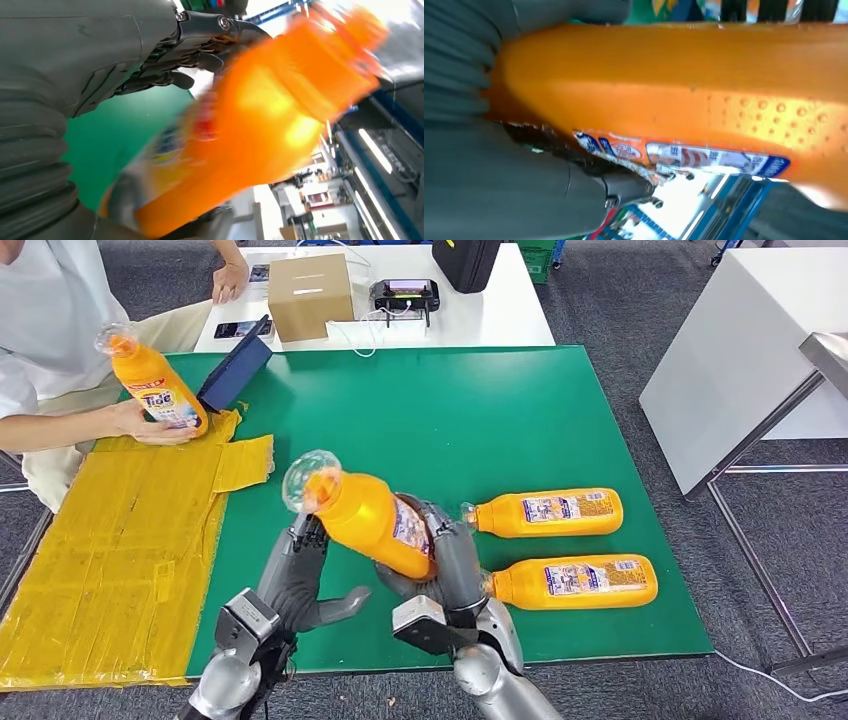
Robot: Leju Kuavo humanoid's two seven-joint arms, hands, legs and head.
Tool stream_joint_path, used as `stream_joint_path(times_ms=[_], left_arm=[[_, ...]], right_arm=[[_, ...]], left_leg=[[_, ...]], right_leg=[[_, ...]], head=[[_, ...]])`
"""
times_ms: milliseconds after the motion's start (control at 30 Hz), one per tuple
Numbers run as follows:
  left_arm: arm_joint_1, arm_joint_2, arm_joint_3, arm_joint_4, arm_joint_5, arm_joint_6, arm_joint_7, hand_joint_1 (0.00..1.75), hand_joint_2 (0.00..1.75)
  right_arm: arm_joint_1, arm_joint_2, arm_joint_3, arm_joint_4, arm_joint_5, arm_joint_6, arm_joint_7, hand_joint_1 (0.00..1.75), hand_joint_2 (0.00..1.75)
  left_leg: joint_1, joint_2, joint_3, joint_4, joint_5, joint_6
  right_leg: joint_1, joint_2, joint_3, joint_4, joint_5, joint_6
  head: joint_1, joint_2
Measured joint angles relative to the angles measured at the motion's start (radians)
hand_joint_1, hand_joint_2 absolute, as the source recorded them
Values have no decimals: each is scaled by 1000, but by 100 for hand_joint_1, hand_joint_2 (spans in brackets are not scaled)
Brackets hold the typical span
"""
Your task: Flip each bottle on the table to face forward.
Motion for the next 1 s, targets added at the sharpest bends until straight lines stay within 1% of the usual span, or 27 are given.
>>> stream_joint_path(times_ms=[133,300,400,433,533,567,1000], left_arm=[[-16,9,-8,4,10,0,-1,0,175],[-26,18,-6,17,26,0,-2,0,175],[-25,20,-5,29,27,0,-2,0,175],[-24,21,-5,31,28,0,-2,9,175],[-24,22,-4,38,30,3,-2,140,175],[-24,22,-4,41,30,7,-2,175,175],[-25,22,3,60,49,44,-13,175,175]], right_arm=[[-23,0,49,52,69,-31,2,175,175],[-48,3,126,111,182,-114,22,175,175],[-59,6,162,134,204,-138,26,175,175],[-63,6,168,140,205,-141,27,175,175],[-73,6,178,154,205,-151,33,175,175],[-76,6,183,158,205,-156,36,175,175],[-92,3,219,189,174,-178,56,175,175]], left_leg=[[0,0,0,0,0,0],[0,0,0,0,0,0],[0,1,0,0,0,0],[0,1,0,0,0,0],[0,0,0,0,0,0],[0,0,0,0,0,0],[0,1,0,0,0,0]], right_leg=[[0,0,0,0,0,0],[0,0,-1,0,0,0],[0,0,-1,0,0,0],[0,0,-1,0,0,0],[0,0,-1,0,0,0],[0,0,-1,0,0,0],[0,0,-1,0,0,0]], head=[[0,0],[0,0],[0,0],[0,0],[0,0],[0,0],[0,0]])
